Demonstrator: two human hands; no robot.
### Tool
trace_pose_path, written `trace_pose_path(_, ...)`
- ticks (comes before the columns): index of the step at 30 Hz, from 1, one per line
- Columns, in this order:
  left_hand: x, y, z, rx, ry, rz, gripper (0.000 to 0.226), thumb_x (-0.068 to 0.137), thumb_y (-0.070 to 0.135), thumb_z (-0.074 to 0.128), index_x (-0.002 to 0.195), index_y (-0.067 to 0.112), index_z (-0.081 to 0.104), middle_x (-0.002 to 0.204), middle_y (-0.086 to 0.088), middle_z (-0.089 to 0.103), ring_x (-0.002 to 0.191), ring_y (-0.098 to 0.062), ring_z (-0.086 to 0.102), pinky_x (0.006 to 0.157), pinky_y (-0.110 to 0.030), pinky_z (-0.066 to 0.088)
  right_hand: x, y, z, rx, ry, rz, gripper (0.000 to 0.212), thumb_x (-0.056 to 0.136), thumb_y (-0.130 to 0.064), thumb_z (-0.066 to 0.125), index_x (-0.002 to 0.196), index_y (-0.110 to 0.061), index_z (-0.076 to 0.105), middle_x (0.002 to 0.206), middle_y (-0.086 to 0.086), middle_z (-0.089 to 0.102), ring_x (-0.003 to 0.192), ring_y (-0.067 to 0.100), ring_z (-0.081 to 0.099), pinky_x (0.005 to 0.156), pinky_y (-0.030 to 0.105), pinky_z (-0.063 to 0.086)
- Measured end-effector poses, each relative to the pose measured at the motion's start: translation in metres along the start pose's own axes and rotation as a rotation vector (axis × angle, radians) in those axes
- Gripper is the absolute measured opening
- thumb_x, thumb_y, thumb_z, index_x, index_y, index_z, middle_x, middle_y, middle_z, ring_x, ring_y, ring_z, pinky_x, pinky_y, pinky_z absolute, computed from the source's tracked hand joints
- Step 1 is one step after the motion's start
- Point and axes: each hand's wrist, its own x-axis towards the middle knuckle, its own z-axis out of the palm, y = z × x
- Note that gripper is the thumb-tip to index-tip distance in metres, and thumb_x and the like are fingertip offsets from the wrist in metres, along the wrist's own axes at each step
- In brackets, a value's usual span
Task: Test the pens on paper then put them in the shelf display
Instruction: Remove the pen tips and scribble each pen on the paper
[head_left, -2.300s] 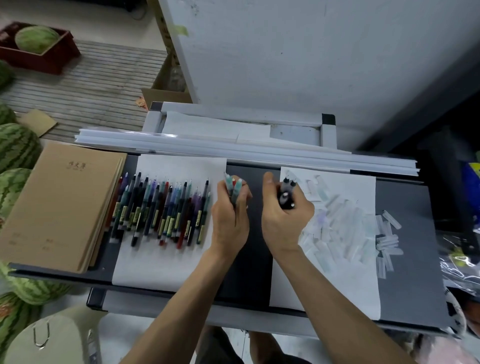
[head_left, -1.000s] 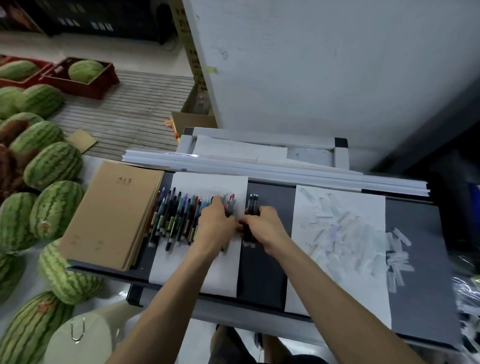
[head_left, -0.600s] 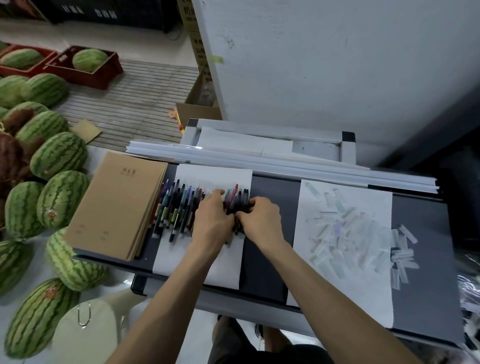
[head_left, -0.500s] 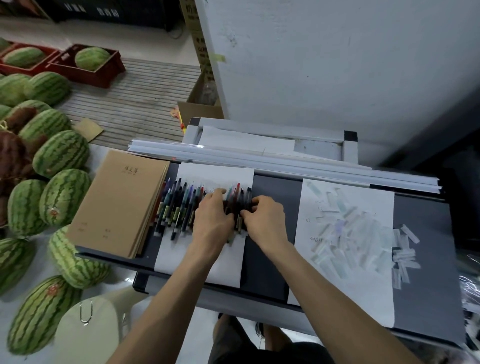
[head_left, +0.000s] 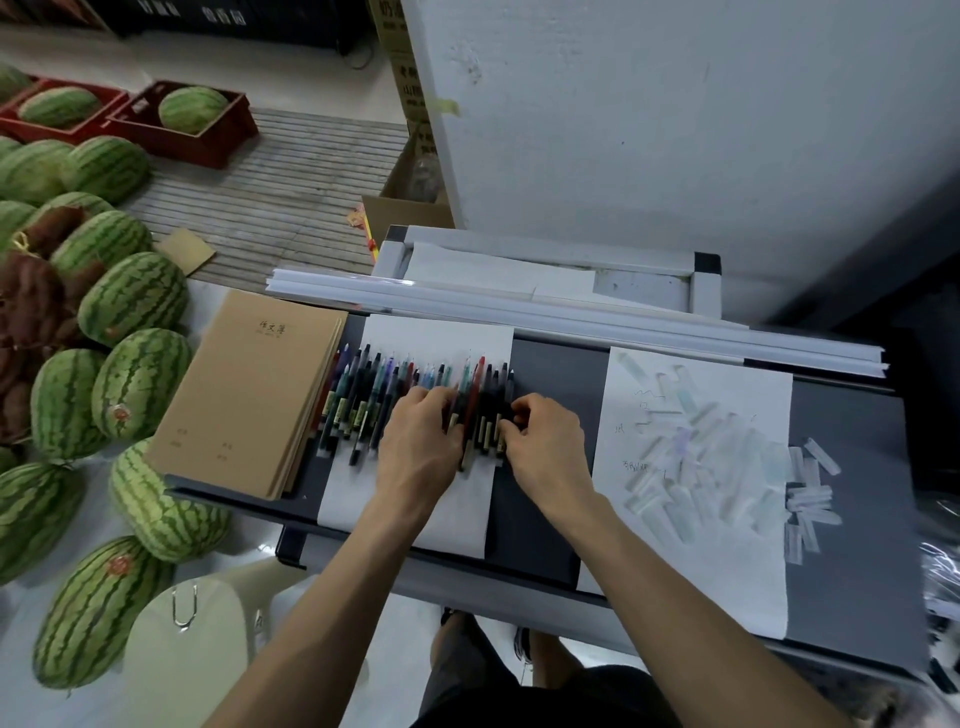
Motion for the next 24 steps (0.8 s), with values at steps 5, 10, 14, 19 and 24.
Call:
trace_pose_path(5,-0.011,0.004,-0.006,0.091,-0.071,0.015,0.049,0.096,0.021,0.067,0.144,0.018,0.056,0.131,-0.002,0.06,0.126,-0.025,0.053,0.096,-0.045,0.053,-0.007,-0.002,-0.006,-0.122,-0.076,-0.095,0.022,0.103,-0.025,0.053,0.116,-0.012,0.065,0.112,0.004,0.061,0.099,0.024,0.061,0.087,0.039,0.051)
trace_pose_path(10,-0.017,0.007,-0.013,0.108,-0.109,0.021,0.044,0.097,0.022,0.065,0.14,0.019,0.058,0.128,-0.003,0.06,0.121,-0.026,0.055,0.094,-0.045,0.053,-0.009,-0.004,-0.006,-0.145,-0.117,-0.099,0.023,0.104,-0.022,0.053,0.119,-0.009,0.064,0.114,0.007,0.06,0.104,0.025,0.06,0.089,0.037,0.049)
trace_pose_path(14,-0.021,0.002,-0.015,0.153,-0.167,0.054,0.043,0.097,0.024,0.064,0.139,0.02,0.056,0.126,-0.002,0.059,0.119,-0.026,0.055,0.089,-0.041,0.053,-0.013,-0.011,-0.006,-0.139,-0.124,-0.074,0.027,0.104,-0.022,0.053,0.126,-0.009,0.062,0.12,0.007,0.061,0.108,0.025,0.061,0.093,0.038,0.051)
trace_pose_path(19,-0.021,-0.002,-0.022,0.207,-0.231,0.096,0.034,0.099,0.032,0.058,0.132,0.023,0.057,0.124,0.001,0.058,0.116,-0.024,0.054,0.083,-0.037,0.05,-0.023,-0.019,-0.015,-0.238,-0.154,-0.053,0.033,0.105,-0.031,0.048,0.131,-0.013,0.056,0.127,0.005,0.057,0.115,0.025,0.058,0.094,0.04,0.051)
trace_pose_path(24,-0.017,-0.001,-0.039,0.27,-0.29,0.169,0.03,0.101,0.037,0.052,0.125,0.022,0.061,0.117,-0.002,0.061,0.115,-0.028,0.056,0.091,-0.044,0.053,-0.042,-0.02,-0.038,-0.438,-0.144,-0.088,0.044,0.106,-0.037,0.045,0.143,-0.014,0.051,0.139,0.007,0.055,0.129,0.028,0.052,0.106,0.042,0.046)
